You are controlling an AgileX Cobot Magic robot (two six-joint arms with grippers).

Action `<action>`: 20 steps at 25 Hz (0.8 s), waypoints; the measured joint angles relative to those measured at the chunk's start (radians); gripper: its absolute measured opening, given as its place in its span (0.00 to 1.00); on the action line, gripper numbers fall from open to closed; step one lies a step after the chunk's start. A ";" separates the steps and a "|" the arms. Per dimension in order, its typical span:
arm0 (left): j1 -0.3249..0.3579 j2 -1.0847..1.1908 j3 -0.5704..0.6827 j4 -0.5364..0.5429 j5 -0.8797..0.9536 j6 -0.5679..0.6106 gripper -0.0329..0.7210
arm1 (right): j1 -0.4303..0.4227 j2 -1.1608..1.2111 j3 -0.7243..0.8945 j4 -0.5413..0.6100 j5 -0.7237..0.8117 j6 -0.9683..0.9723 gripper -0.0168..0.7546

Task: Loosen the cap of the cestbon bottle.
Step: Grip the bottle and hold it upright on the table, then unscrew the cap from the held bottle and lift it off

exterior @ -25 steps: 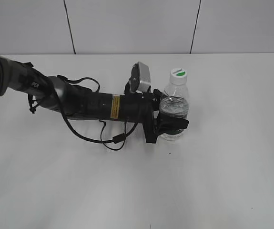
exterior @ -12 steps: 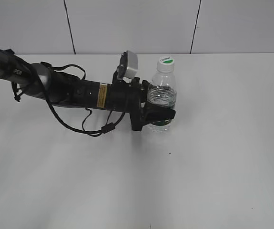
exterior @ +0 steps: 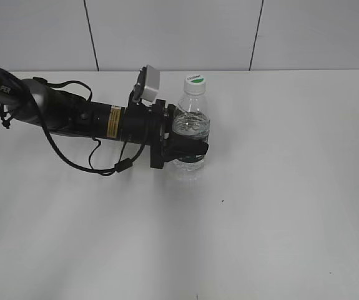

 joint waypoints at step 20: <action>0.001 0.038 0.000 -0.032 -0.027 0.025 0.58 | 0.243 0.618 -0.536 0.016 -0.018 0.166 0.53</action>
